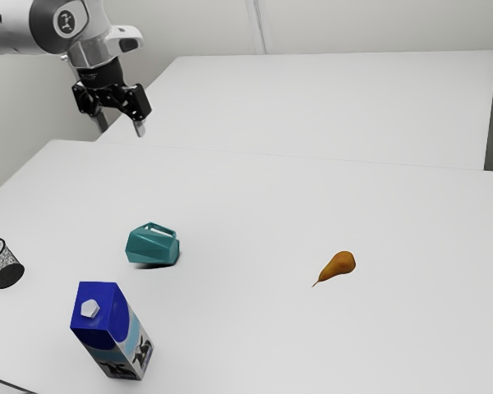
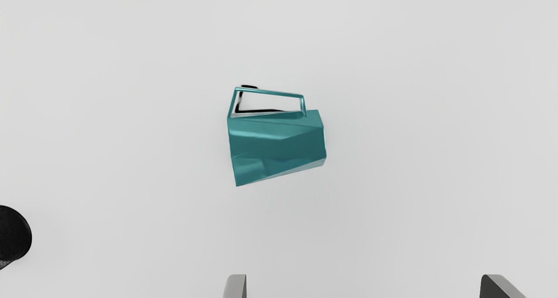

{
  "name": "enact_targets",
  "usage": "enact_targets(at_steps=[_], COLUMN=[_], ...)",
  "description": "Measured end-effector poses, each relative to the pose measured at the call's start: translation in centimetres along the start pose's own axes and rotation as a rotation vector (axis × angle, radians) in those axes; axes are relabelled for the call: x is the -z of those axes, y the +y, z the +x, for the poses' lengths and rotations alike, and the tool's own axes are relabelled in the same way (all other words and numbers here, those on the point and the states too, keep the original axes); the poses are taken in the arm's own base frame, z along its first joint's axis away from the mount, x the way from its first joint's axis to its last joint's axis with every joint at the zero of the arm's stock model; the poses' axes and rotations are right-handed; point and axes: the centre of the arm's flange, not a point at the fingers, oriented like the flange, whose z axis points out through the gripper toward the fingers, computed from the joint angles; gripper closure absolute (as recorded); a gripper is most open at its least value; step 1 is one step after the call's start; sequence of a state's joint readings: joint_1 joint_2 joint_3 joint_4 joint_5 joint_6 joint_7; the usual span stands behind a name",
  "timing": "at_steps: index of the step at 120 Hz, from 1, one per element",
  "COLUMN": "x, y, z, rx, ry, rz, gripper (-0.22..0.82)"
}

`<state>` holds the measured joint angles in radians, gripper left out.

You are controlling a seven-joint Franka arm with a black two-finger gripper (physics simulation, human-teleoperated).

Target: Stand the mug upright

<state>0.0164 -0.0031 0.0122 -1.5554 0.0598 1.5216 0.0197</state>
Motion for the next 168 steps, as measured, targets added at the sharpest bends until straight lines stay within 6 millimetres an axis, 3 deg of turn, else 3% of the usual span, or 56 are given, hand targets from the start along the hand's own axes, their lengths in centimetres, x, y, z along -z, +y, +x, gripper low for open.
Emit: enact_targets(at_steps=[50, 77, 105, 130, 168], x=[-0.3, -1.1, -4.4, -8.9, -17.5], y=[-0.8, -6.9, -11.3, -16.1, -17.9], z=[-1.8, -2.6, -2.6, -3.8, -5.0], rx=[0.012, 0.103, 0.136, 0.188, 0.238], ry=[-0.012, -0.012, 0.019, 0.067, 0.189], rz=[-0.003, -0.04, -0.164, -0.326, -0.618], gripper=[0.02, 0.02, 0.02, 0.02, 0.02])
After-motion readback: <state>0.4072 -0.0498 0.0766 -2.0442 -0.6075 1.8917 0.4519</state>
